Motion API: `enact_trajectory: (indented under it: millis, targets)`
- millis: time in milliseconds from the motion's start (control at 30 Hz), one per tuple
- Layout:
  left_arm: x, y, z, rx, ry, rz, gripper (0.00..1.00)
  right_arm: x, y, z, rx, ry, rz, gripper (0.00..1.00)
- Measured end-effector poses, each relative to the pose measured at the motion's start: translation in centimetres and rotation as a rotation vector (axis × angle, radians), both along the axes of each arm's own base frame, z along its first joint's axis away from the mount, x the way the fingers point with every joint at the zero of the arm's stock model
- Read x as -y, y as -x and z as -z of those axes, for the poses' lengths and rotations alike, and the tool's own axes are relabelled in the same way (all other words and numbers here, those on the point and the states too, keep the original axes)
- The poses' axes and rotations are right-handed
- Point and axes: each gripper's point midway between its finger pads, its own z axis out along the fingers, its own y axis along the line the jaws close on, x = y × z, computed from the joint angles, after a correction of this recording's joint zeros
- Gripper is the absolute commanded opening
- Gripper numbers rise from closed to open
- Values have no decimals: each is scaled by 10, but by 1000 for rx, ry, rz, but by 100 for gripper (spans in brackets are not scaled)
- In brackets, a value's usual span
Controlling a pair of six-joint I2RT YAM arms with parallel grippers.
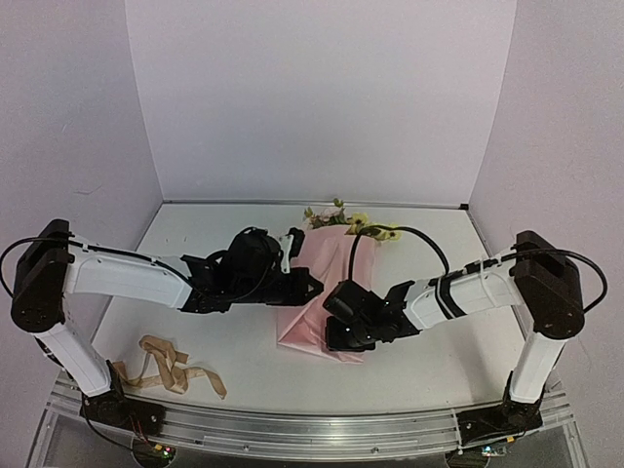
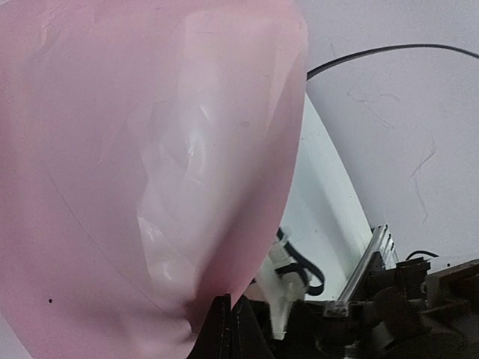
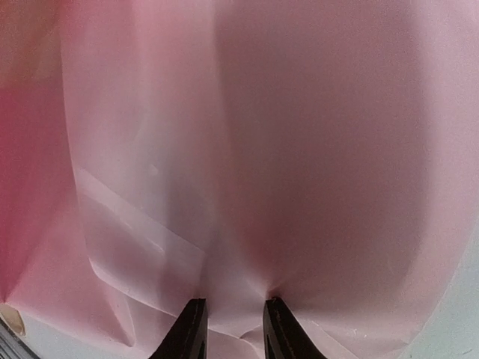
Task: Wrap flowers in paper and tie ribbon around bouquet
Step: Fold the 2/3-folded wrapping paper at the center of the board.
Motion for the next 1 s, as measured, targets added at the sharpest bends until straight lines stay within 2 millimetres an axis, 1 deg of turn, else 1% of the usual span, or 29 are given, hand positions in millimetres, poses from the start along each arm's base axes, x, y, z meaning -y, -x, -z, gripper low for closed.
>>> enact_trajectory:
  millis: [100, 167, 267, 367, 433, 567, 700, 833, 1000]
  targets:
    - [12, -2, -10, 6, 31, 20, 0, -2, -1, 1, 8, -24, 8, 27]
    - [22, -3, -8, 0, 44, 40, 0, 0, 0, 4, 11, -40, 17, 26]
    - [33, -4, 10, -32, 36, 64, 0, 4, 2, 6, 16, -72, 35, 26]
    - [37, -2, 35, -72, 1, 77, 0, 6, 3, 5, 24, -111, 56, 26]
    - [37, -1, 46, -89, -16, 84, 0, 9, 3, 4, 27, -129, 68, 26]
    - [39, 2, 53, -104, -23, 99, 0, 16, 6, -2, 36, -149, 83, 26]
    - [47, 1, 57, -111, -26, 119, 0, 15, 4, -17, 57, -184, 90, 27]
    - [54, 1, 72, -126, -46, 139, 0, 13, 2, -31, 77, -216, 95, 28]
    - [53, 4, 90, -148, -82, 152, 0, 19, 2, -44, 89, -247, 113, 34]
